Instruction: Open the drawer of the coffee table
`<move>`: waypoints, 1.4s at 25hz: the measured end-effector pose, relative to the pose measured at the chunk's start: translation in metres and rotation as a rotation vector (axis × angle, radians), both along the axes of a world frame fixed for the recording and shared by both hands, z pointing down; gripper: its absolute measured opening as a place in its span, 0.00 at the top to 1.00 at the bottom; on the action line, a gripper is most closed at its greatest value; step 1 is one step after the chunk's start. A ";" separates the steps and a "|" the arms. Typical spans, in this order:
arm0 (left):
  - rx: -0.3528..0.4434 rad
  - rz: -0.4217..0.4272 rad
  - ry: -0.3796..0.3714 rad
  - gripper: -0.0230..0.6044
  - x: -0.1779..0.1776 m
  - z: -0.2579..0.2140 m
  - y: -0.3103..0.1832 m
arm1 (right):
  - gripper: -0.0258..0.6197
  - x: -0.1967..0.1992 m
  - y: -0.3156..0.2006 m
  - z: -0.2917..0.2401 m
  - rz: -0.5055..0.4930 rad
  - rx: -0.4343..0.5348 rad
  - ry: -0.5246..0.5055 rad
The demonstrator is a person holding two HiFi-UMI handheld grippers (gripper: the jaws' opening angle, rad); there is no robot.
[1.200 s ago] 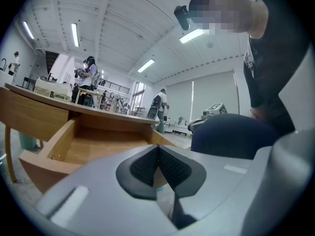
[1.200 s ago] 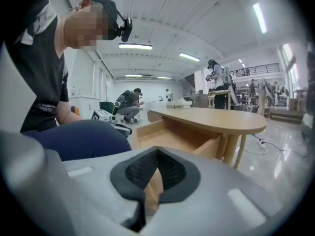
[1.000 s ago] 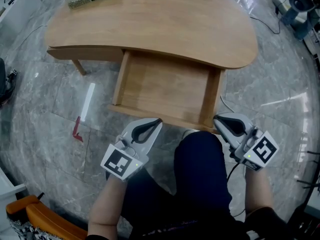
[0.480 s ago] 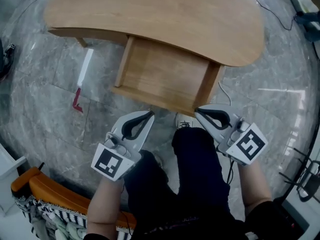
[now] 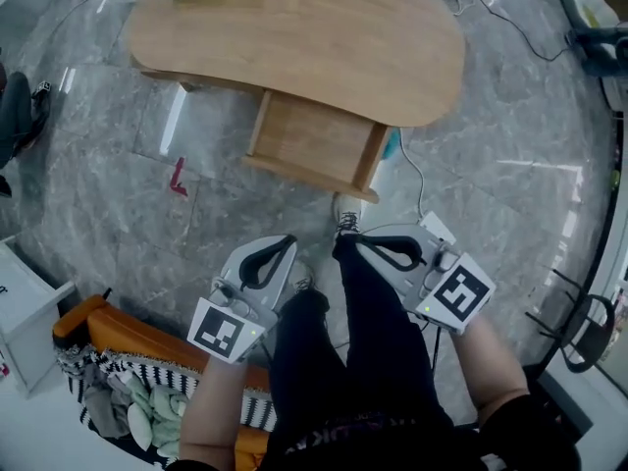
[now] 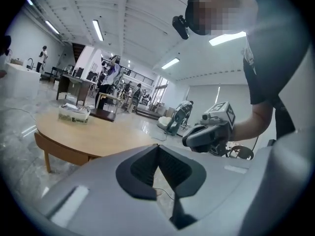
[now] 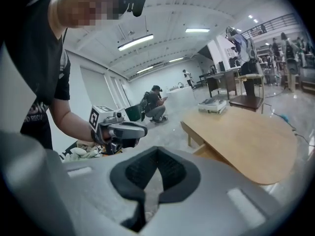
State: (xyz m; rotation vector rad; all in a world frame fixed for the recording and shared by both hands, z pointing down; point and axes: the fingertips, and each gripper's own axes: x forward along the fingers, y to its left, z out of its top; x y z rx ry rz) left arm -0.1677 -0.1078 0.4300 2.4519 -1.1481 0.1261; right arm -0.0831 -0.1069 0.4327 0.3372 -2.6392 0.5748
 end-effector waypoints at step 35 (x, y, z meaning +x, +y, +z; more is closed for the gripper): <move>-0.012 0.077 0.035 0.95 0.172 -0.253 0.274 | 0.96 0.131 0.282 -0.273 0.047 0.149 -0.076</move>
